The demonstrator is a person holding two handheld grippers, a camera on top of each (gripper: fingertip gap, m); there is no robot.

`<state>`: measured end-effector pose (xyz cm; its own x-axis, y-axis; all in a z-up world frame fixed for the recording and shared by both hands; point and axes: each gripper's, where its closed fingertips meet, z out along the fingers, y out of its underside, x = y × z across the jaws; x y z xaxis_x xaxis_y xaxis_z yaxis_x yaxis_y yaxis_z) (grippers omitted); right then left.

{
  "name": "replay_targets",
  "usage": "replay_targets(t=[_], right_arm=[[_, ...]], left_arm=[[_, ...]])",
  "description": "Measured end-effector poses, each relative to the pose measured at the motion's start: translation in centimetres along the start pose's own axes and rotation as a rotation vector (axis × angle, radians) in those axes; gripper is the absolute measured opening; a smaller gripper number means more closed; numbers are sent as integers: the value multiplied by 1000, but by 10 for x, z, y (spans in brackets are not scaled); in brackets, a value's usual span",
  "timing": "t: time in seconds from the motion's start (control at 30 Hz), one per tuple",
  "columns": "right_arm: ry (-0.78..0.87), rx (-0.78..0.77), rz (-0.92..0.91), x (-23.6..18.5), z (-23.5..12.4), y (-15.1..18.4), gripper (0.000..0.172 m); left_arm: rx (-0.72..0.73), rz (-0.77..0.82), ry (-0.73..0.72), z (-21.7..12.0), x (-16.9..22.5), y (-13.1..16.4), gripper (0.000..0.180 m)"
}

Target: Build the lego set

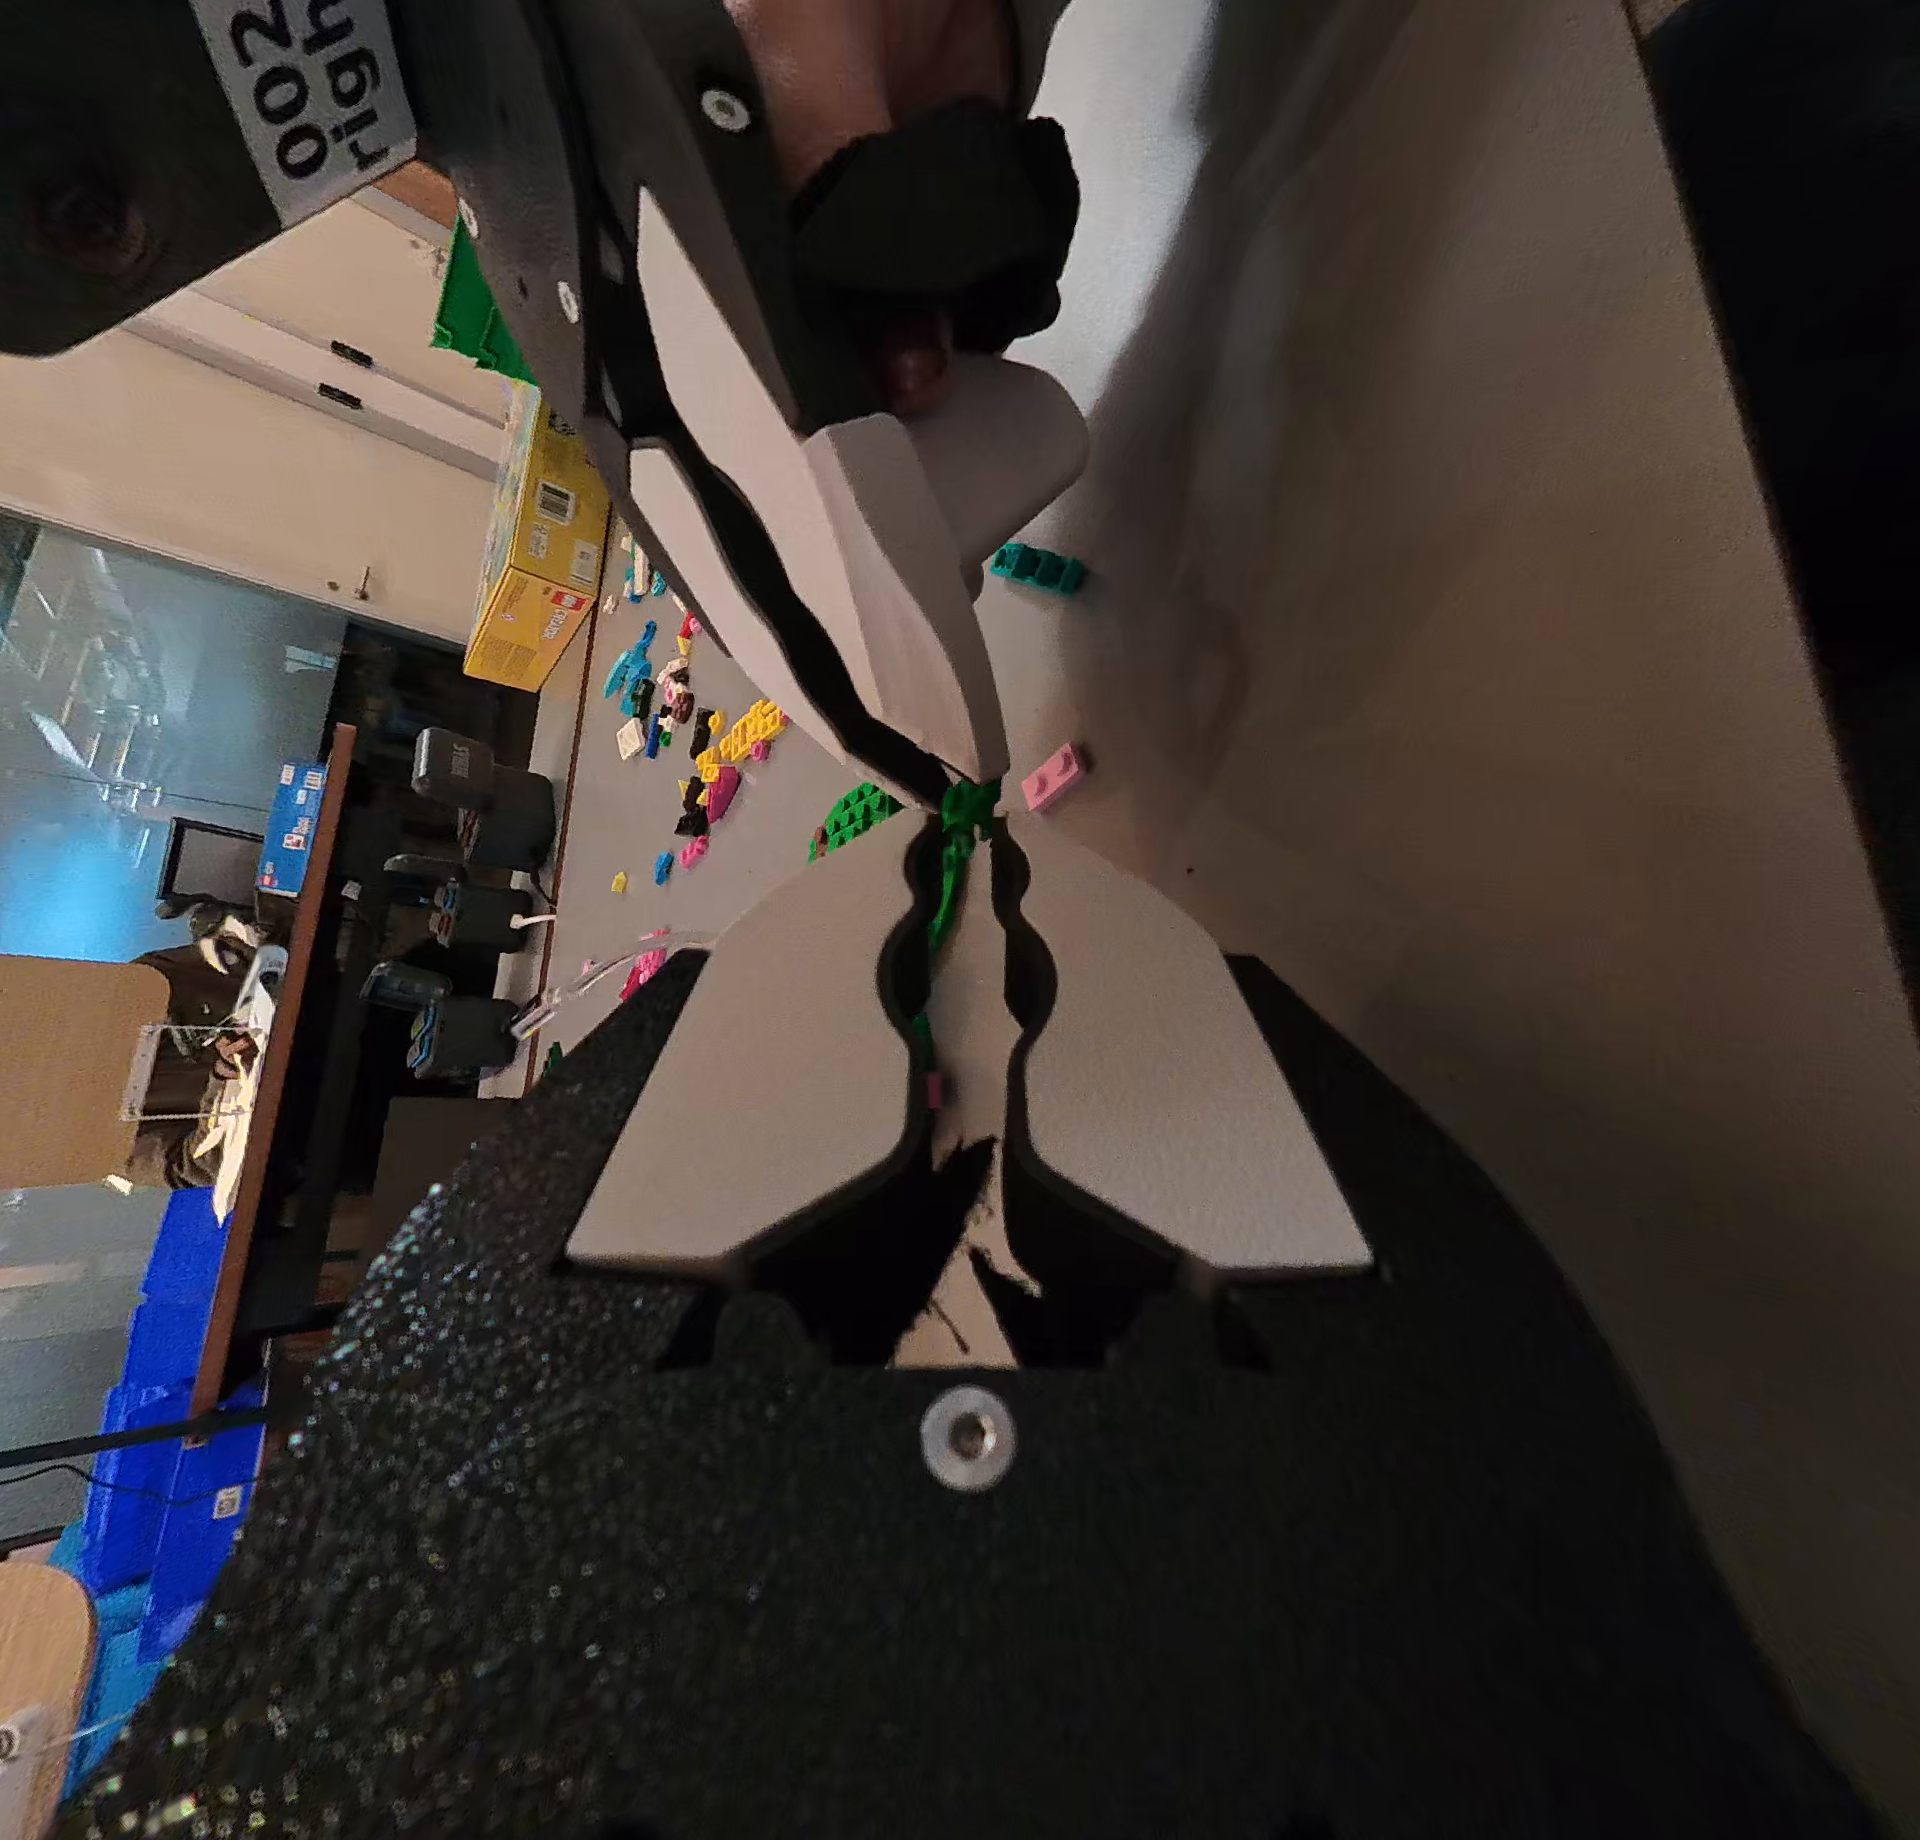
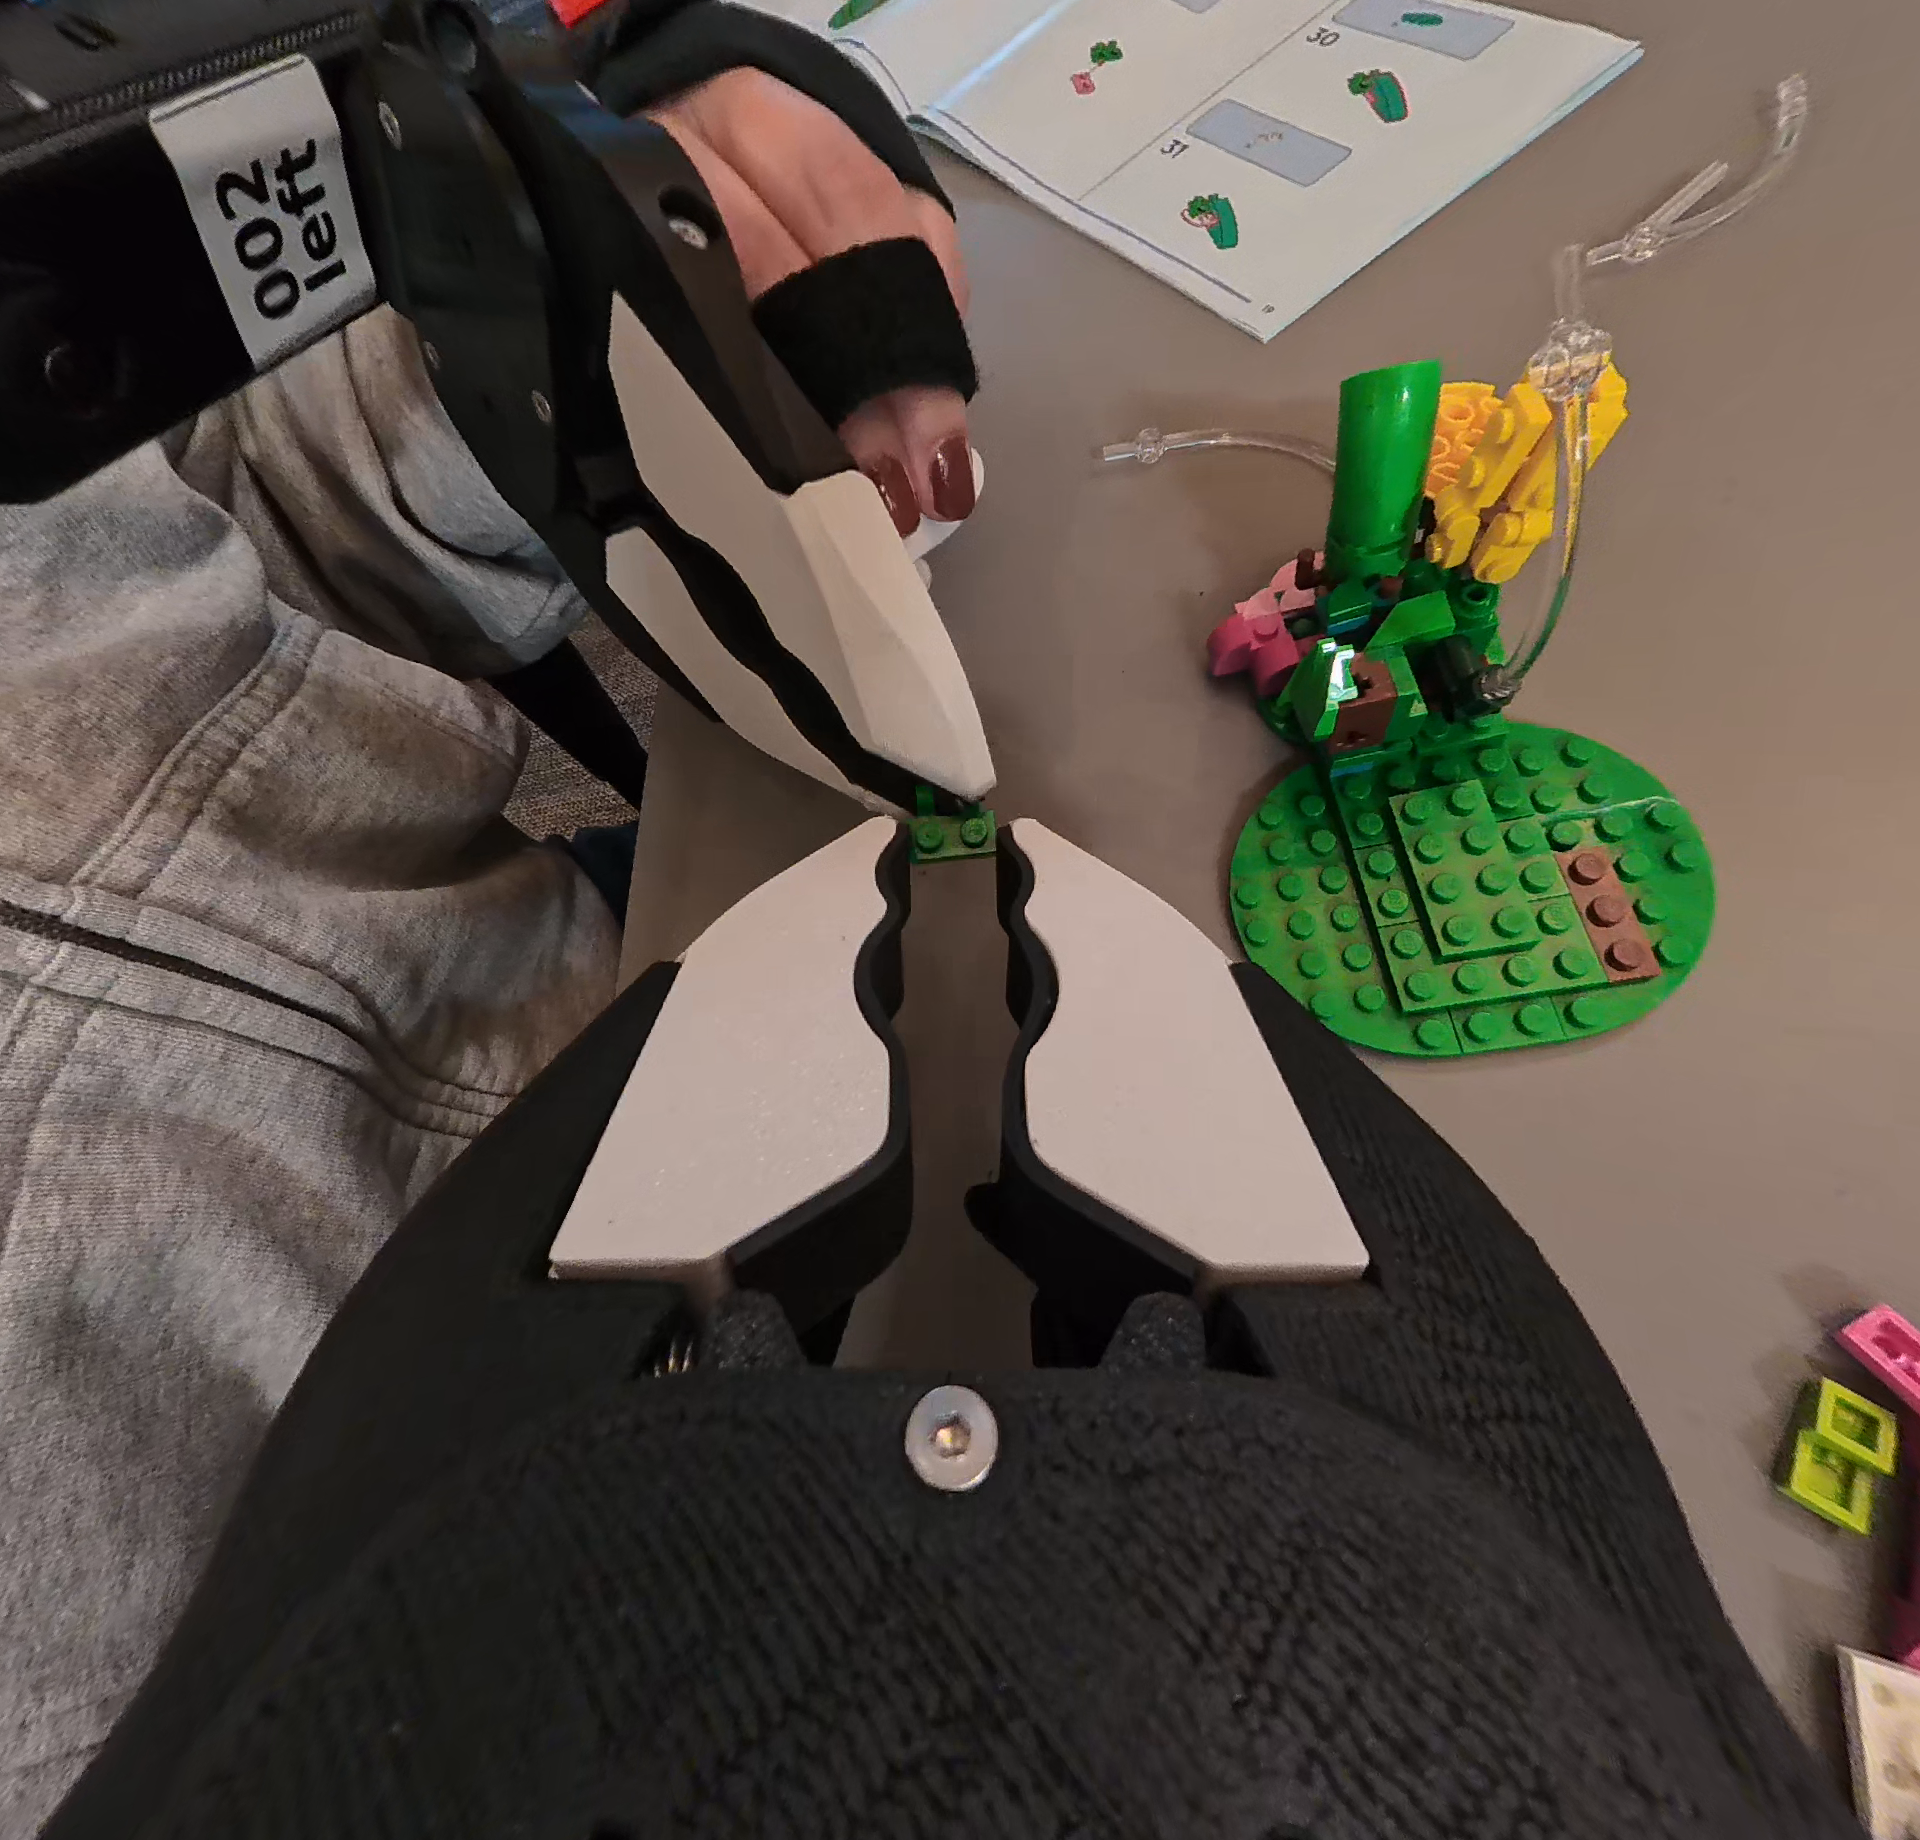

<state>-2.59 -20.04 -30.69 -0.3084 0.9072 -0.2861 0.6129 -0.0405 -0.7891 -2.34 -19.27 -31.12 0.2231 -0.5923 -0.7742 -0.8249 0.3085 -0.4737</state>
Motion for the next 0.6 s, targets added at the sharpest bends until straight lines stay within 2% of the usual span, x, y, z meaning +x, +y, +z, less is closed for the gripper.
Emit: replay_targets(t=[0.13,0.2,0.6], right_arm=[[-17,5,11,-2,1,0,12],[-21,25,16,-3,1,-3,1],[42,27,-61,5,-5,-5,7]], left_arm=[[-6,14,19,1,4,1,6],[4,26,24,2,6,-1,6],[-21,18,-10,5,3,8,5]])
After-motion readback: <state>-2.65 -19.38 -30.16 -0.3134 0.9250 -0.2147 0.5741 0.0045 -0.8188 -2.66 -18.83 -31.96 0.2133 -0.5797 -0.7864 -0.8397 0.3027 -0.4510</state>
